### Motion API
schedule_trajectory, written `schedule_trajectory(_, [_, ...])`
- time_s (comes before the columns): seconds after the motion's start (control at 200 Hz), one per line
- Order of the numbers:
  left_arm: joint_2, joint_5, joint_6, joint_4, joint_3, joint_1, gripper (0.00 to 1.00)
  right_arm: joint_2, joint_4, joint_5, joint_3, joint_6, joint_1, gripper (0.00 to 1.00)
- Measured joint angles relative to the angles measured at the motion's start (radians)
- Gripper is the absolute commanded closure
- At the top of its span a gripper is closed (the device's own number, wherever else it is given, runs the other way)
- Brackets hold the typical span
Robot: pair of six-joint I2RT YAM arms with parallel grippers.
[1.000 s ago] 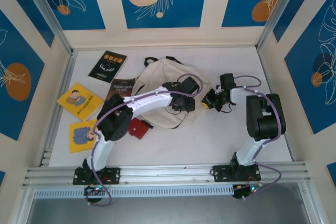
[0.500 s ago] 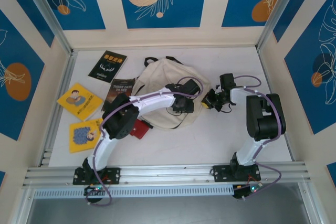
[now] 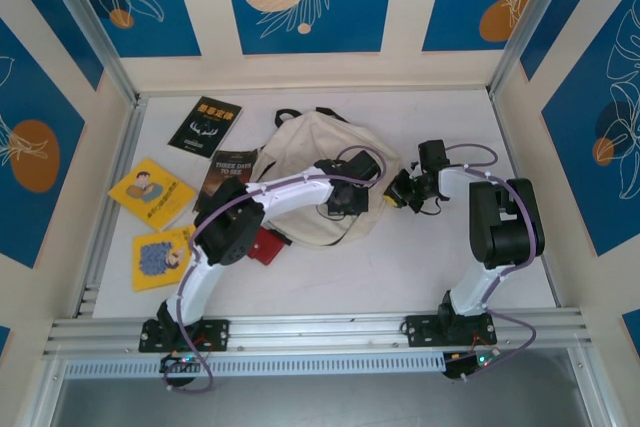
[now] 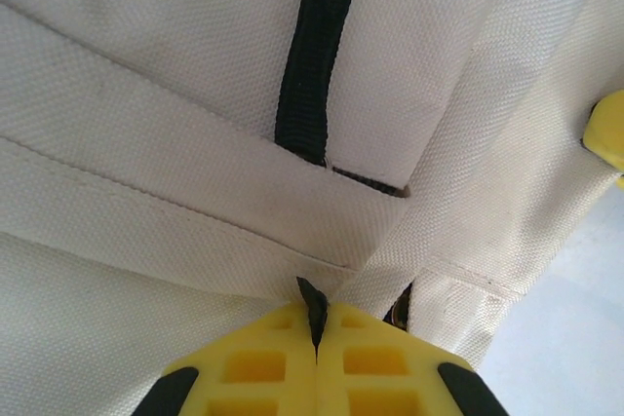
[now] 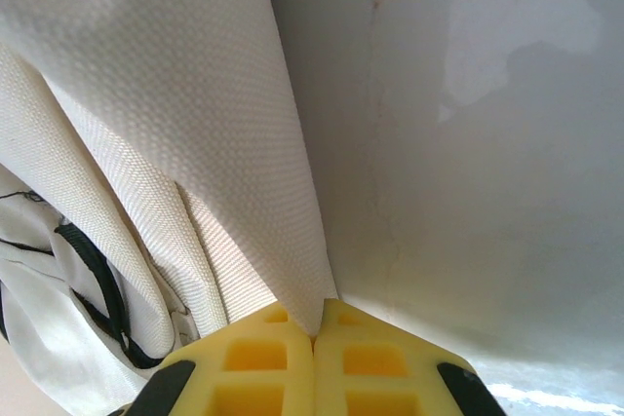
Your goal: Pack the student bag
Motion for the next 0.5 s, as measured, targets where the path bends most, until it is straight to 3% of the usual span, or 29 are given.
schedule_trajectory(0.5, [-0.245, -0.040, 0.021, -0.043, -0.244, -0.001, 1.00, -0.002, -0.004, 0.073, 0.000, 0.099, 0.024, 1.00])
